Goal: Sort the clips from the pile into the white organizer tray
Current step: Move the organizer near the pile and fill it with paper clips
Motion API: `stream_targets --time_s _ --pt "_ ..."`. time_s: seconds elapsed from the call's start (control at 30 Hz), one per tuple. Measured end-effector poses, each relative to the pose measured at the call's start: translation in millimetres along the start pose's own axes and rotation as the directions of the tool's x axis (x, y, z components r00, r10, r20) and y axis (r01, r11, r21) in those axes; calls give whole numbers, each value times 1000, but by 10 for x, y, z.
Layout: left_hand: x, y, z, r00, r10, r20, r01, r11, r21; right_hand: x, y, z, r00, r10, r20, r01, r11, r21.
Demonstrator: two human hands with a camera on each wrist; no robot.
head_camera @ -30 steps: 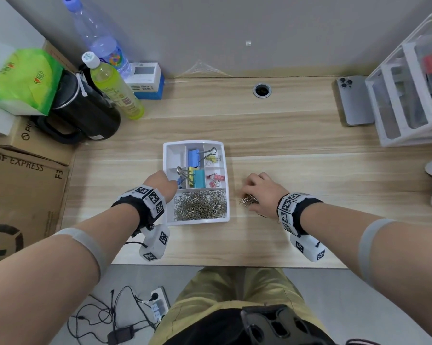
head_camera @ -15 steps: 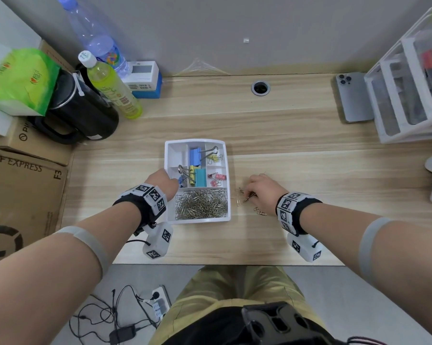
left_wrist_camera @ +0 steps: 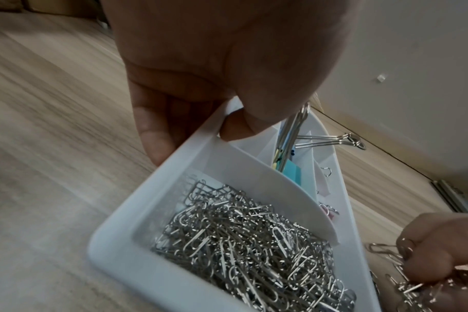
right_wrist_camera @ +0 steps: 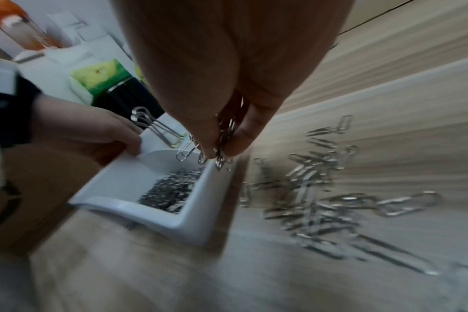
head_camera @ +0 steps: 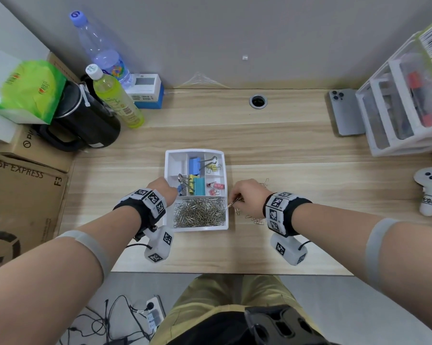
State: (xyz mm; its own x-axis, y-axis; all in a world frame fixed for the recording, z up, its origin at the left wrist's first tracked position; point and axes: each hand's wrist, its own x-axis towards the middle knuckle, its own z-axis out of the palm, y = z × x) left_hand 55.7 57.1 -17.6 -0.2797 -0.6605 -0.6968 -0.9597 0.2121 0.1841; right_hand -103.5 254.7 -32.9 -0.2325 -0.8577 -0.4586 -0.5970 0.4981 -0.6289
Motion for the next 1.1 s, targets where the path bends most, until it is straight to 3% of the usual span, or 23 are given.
stream_targets --time_s 0.2,0.4,0.57,0.77,0.97,1.1 --pt "14 -11 3 1000 -7 12 7 999 -36 124 -435 296 990 -141 23 140 990 22" --pt "17 -34 20 1000 6 -14 -6 1000 -24 182 -462 422 962 -217 167 237 965 -113" --pt "11 -26 18 1000 15 -15 -15 1000 3 104 -185 172 993 -106 -49 103 994 -46" --pt "9 -22 10 1000 9 -7 -9 1000 11 5 378 -202 980 91 -179 -86 996 32" --pt "18 -20 8 1000 10 -10 -10 1000 2 -252 764 -287 966 258 -15 -251 923 -292" --pt "28 -23 16 1000 6 -11 -6 1000 -8 -350 924 -202 968 240 77 -196 908 -370"
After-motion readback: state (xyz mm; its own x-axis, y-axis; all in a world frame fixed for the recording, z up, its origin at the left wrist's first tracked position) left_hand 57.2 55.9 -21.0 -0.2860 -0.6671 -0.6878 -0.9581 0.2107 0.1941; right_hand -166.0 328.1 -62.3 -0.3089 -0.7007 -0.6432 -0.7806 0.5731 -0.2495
